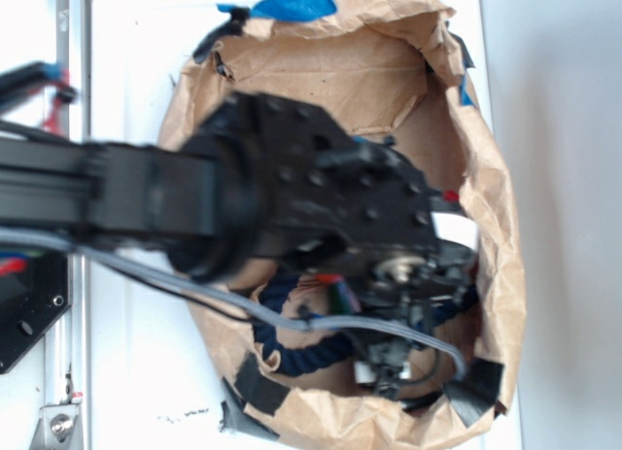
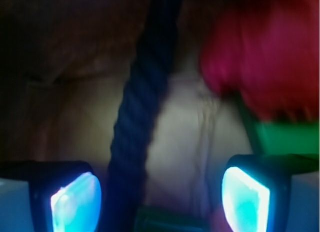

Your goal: Grab the blue rope.

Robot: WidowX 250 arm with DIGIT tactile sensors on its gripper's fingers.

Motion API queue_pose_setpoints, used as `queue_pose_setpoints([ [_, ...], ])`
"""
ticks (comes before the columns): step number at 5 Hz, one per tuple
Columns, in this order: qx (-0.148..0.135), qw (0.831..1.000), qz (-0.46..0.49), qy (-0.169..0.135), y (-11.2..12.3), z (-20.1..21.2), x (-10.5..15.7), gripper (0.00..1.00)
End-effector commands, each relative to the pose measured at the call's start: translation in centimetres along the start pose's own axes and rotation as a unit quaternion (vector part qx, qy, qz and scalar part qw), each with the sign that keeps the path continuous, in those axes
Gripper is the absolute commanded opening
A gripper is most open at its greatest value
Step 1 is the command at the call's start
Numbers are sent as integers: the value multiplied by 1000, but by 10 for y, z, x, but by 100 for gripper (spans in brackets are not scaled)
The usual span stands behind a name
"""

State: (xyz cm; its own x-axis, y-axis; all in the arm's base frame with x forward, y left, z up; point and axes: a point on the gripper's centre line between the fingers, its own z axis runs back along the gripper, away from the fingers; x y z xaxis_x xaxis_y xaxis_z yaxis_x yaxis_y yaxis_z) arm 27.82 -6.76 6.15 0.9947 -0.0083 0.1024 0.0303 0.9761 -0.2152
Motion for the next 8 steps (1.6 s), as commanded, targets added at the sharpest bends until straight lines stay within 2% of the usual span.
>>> queue_pose_setpoints([
  [1,7,1000,-9,-22,-12,0,12,100],
  [2,3,1000,-14,-20,-17,-8,20,100],
  [3,8,999,-35,0,-33,-24,21,100],
  [5,44,998,-51,18,-56,-42,24,100],
  [6,42,998,-44,17,-53,-40,27,0],
  [8,30,999,-37,0,-44,-29,22,0],
])
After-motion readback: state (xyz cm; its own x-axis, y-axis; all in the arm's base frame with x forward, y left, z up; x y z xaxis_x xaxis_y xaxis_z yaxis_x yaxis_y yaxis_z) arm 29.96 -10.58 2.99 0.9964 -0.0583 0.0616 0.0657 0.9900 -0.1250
